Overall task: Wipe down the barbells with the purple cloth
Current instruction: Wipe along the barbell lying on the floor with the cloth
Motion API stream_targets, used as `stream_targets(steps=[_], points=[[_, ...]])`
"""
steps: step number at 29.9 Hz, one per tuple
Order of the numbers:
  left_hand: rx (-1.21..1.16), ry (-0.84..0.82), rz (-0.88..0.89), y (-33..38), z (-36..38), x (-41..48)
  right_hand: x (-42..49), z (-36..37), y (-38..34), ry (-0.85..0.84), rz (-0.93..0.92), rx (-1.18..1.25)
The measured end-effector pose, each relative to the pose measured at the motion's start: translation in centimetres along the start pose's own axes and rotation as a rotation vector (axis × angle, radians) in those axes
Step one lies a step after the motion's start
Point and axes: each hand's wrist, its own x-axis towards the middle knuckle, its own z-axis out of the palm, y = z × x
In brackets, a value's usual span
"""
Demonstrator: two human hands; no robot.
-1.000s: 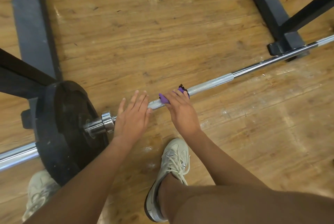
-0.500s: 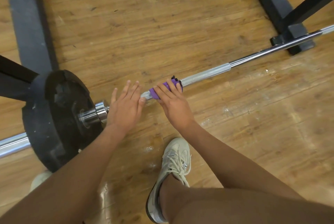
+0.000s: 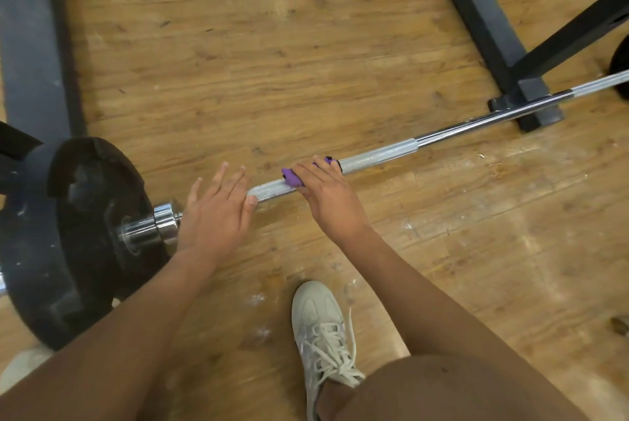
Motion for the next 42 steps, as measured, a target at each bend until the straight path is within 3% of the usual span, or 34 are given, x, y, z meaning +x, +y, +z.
stream_targets(steps=[7,12,15,19,28,36,42], points=[[0.04,0.203,0.051,0.3,1.2,-0.4,0.2,-1.2,1.9,-0.068,-0.077,0.0],[-0.124,0.229,-0.177,5.3,2.4,-0.1,0.7,-1.9,3.4,-0.059,-0.254,-0.09],[-0.208,0.2,-0.219,9.0,2.4,3.0,0.6,-1.9,3.6,-0.004,-0.288,-0.115],[-0.236,0.121,-0.375,9.9,2.2,5.2,-0.1,-1.3,4.4,0.082,-0.169,-0.064],[-0.069,0.007,-0.231,6.6,1.4,4.9,-1.3,-0.9,4.5,0.118,0.066,0.015],[-0.014,0.033,-0.26,7.2,1.6,5.2,-1.2,-1.7,7.1,0.147,-0.092,-0.05],[0.015,0.006,-0.289,7.3,1.9,5.5,-1.5,-0.3,5.0,0.155,0.034,0.068]])
